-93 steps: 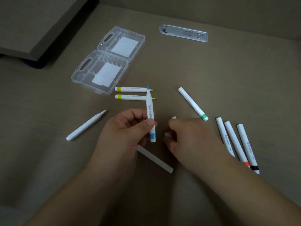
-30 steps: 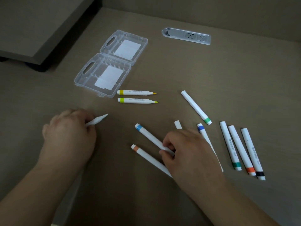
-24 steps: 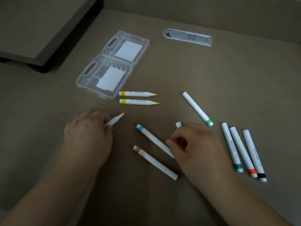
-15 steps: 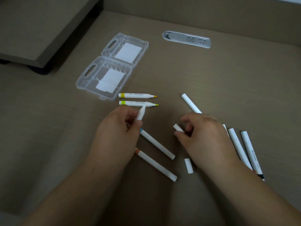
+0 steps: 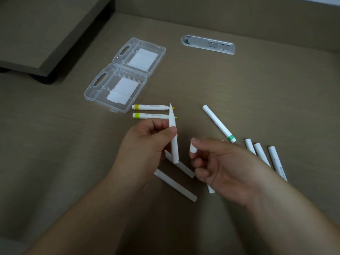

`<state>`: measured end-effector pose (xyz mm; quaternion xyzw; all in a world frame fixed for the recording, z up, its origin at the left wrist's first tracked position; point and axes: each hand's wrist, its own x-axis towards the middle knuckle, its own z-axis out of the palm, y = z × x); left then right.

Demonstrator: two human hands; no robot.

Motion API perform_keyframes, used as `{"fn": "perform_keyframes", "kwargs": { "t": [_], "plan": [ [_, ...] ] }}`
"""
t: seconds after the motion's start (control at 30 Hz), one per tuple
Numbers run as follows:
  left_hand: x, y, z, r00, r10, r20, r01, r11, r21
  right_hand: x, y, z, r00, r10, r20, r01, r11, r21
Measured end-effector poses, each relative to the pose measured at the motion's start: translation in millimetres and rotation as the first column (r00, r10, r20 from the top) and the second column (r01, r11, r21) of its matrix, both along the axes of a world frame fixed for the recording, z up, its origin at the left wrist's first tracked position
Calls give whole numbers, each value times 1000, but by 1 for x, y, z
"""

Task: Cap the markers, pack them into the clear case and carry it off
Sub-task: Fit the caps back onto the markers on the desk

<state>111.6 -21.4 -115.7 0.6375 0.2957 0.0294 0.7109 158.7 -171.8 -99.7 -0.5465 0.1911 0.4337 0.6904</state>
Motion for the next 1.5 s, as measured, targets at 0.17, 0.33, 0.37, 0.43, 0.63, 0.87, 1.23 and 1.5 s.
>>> {"fn": "perform_keyframes", "kwargs": {
  "t": [0.17,0.33,0.37,0.43,0.63,0.87,1.23,1.5],
  "plan": [
    [-1,-5,-1,999,11,30,-9,998,-68,-1,-1,3,987,-19,-158,32,996,85],
    [-3,-8,1,1000,10,13,-9,999,-46,-3,-4,3,996,-30,-88,35,998,59],
    [-3,-8,2,1000,6,13,-5,999,-39,-3,-4,3,998,-38,-52,41,998,46],
    [-5,-7,3,1000,-13,12,13,1000,4,-4,-5,1,998,-39,47,38,999,18],
    [-12,-7,6,996,-91,-3,89,975,204,1,-12,0,921,-17,389,76,988,-136],
    [-22,-6,7,984,-179,24,157,913,377,6,-18,0,802,-20,597,125,983,-134],
    [-25,-6,9,963,-270,1,217,776,592,3,-22,9,664,241,708,-8,949,-316],
    [-27,-4,10,927,-375,-18,266,622,736,3,-24,1,572,384,725,-88,907,-411]
  ]
}}
